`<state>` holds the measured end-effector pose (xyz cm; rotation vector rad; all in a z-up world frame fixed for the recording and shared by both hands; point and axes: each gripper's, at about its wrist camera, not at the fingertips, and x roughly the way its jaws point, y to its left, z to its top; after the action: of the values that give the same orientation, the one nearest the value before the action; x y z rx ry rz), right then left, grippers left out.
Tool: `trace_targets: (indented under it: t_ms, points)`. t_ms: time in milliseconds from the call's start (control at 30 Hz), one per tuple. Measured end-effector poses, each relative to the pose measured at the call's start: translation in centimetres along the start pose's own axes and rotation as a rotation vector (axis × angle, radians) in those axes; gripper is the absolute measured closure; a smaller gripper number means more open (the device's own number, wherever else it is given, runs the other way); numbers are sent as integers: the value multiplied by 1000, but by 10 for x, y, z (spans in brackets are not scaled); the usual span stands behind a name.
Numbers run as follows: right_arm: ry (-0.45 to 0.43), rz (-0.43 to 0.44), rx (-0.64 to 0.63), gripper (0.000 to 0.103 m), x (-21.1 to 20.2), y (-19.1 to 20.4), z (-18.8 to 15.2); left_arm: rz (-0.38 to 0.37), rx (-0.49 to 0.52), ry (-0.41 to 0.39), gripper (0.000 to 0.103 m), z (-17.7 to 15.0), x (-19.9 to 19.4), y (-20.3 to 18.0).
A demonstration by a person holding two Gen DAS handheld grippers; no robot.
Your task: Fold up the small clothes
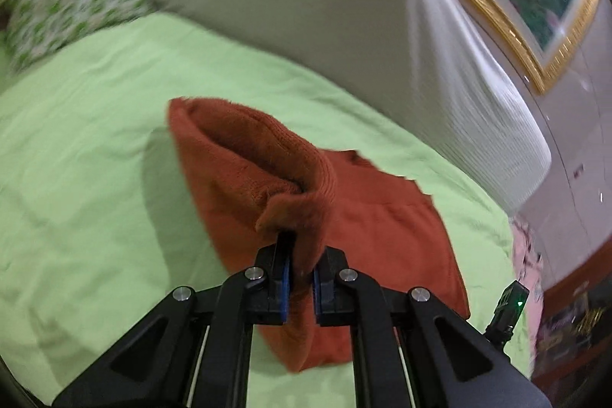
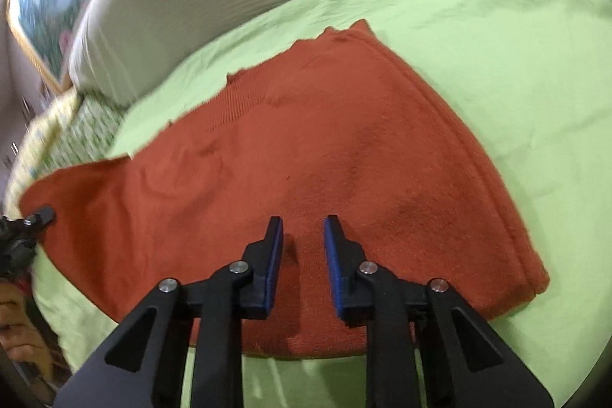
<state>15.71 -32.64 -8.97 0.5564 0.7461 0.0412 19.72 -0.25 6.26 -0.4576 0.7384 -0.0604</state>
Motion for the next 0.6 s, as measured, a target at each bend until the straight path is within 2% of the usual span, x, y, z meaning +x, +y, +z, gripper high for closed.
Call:
trace_targets:
  t_ms: [167, 233, 300, 367, 467, 533, 600]
  points:
    - [-31, 85, 164, 103, -9, -28, 1, -80, 129, 14, 98, 13, 37, -69]
    - [-39, 126, 242, 103, -12, -40, 1, -144, 200, 24, 100, 15, 54, -111]
    - [-88, 198, 359, 103, -20, -58, -3, -210, 274, 46, 100, 8, 68, -148]
    - [-162, 263, 467, 103, -34, -78, -9, -303, 381, 122, 100, -12, 95, -186]
    - [-309, 406, 629, 100, -56, -108, -23, -292, 433, 246, 99, -50, 134, -198]
    - [-344, 422, 646, 100, -63, -111, -26, -273, 463, 320, 99, -73, 150, -189]
    - [-333, 405, 634, 99, -64, -108, -25, -297, 461, 368, 95, -86, 149, -175]
